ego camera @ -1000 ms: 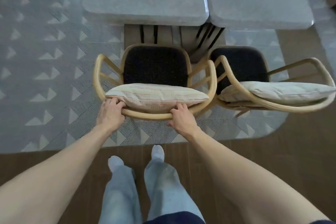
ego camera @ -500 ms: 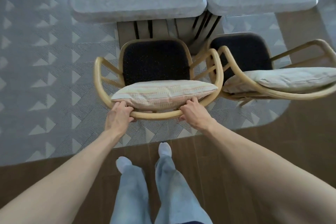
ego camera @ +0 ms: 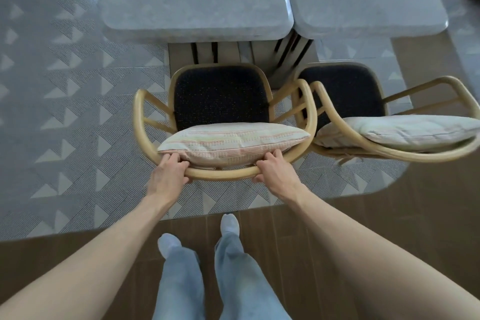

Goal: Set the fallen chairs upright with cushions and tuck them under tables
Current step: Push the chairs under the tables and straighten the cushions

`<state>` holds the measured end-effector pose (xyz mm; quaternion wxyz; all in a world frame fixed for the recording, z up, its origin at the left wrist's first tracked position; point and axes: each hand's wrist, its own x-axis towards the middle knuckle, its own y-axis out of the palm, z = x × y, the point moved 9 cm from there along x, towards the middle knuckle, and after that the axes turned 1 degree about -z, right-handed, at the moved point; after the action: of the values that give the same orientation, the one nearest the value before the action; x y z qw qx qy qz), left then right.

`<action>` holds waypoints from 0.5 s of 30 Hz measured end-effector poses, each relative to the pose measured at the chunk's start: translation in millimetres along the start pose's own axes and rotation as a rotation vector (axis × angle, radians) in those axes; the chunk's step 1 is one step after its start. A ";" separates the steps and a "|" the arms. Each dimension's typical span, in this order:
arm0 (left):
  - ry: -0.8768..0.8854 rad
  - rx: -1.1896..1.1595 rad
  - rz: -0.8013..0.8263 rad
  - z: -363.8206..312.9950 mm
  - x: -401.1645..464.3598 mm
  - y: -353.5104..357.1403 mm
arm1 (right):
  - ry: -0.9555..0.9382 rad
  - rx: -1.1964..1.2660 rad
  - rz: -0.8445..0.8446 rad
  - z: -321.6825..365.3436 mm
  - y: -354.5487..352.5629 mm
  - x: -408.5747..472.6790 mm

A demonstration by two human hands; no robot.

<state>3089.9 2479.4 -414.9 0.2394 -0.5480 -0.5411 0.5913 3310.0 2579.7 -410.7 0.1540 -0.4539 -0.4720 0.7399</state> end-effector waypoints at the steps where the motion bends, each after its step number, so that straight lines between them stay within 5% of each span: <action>1: -0.004 -0.011 0.036 -1.3 1.9 -0.3 | 0.001 -0.007 0.015 1.1 -0.9 -0.1; 6: -0.095 -0.224 0.194 2.3 -6.5 -11.0 | -0.017 -0.011 0.021 26.7 -22.0 0.2; 9: -0.110 -0.416 0.177 -1.5 -25.8 -32.3 | -0.030 0.224 -0.011 58.5 -55.9 -4.3; 15: -0.350 -1.372 -0.433 42.8 -64.6 -150.9 | -0.178 0.861 -0.237 141.4 -175.7 -15.9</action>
<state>3022.7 2451.9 -261.6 -0.1356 -0.3530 -0.9154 0.1384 3167.8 2579.4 -234.9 0.3712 -0.2260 -0.1812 0.8822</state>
